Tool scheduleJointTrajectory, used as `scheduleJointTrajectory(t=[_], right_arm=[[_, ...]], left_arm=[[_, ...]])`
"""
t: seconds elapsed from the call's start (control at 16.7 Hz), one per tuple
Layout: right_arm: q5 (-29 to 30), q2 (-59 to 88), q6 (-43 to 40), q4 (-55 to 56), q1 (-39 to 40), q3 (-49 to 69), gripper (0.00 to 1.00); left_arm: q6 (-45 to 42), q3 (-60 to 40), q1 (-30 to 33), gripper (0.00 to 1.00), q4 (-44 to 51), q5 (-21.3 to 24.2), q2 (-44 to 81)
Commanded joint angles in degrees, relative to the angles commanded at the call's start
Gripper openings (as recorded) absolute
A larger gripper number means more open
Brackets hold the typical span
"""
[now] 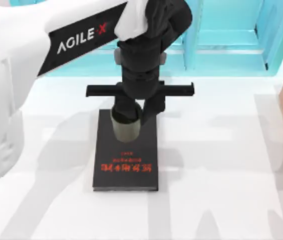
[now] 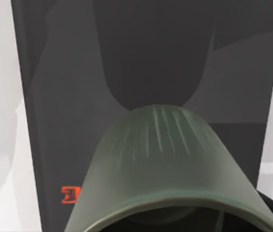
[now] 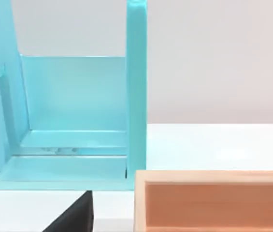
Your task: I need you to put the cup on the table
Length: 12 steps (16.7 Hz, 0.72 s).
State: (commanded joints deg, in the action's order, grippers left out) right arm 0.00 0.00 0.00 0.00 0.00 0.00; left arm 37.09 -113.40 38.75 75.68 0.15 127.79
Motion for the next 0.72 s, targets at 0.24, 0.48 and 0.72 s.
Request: scheduleJointTrajectory(t=[0.24, 0.48, 0.72], right_arm=[[0.0, 0.0, 0.0, 0.0, 0.0, 0.0, 1.00], [0.0, 0.0, 0.0, 0.0, 0.0, 0.0, 1.00], [0.0, 0.0, 0.0, 0.0, 0.0, 0.0, 1.00]], left_arm=[[0.0, -0.3, 0.0, 0.00, 0.3, 0.0, 0.3], [-4.1, 3.8, -4.1, 0.00, -0.4, -0.1, -3.9], [-14.8, 16.6, -15.0, 0.00, -1.7, -0.2, -15.3]])
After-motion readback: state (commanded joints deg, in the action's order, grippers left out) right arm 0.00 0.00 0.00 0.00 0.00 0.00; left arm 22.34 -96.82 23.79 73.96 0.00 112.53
